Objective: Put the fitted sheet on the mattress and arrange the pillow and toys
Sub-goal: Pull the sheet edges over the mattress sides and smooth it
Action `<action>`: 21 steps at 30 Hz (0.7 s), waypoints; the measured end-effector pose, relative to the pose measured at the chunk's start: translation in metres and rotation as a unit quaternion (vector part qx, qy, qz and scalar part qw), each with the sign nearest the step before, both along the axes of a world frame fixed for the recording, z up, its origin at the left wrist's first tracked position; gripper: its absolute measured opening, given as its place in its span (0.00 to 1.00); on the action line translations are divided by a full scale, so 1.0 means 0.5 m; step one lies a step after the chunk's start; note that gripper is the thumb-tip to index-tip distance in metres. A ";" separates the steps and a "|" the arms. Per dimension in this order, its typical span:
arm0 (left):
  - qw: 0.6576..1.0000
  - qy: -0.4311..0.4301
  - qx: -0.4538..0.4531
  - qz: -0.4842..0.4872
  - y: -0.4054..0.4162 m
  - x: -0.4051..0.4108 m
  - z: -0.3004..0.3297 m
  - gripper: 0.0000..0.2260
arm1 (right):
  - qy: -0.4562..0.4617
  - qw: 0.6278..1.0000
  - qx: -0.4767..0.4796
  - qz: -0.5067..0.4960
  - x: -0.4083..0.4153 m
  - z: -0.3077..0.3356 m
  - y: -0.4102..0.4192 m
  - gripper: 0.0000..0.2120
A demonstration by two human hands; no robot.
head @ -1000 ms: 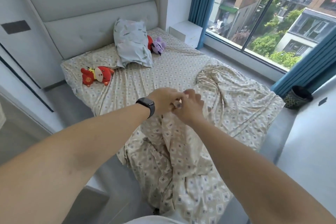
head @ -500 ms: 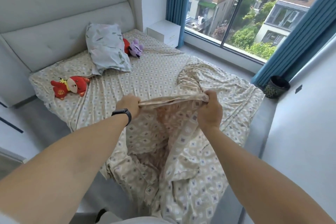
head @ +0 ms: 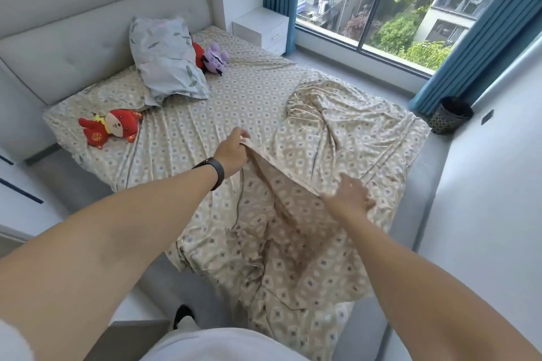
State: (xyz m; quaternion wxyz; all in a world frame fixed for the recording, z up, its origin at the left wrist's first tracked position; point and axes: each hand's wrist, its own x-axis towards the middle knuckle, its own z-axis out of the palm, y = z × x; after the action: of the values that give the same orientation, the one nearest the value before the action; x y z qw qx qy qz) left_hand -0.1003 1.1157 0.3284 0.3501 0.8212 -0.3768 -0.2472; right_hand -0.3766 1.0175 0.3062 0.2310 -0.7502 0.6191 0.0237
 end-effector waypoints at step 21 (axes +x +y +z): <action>0.885 -0.319 0.325 -0.092 0.435 0.373 -0.083 0.18 | 0.130 0.947 0.185 0.228 0.233 -0.115 0.290 0.18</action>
State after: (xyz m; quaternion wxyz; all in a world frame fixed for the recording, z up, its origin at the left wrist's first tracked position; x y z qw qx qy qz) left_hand 0.0862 1.3334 0.2868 -0.1002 0.8851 -0.4406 -0.1118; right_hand -0.2602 1.1623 0.2487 0.2722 -0.8057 0.4408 0.2871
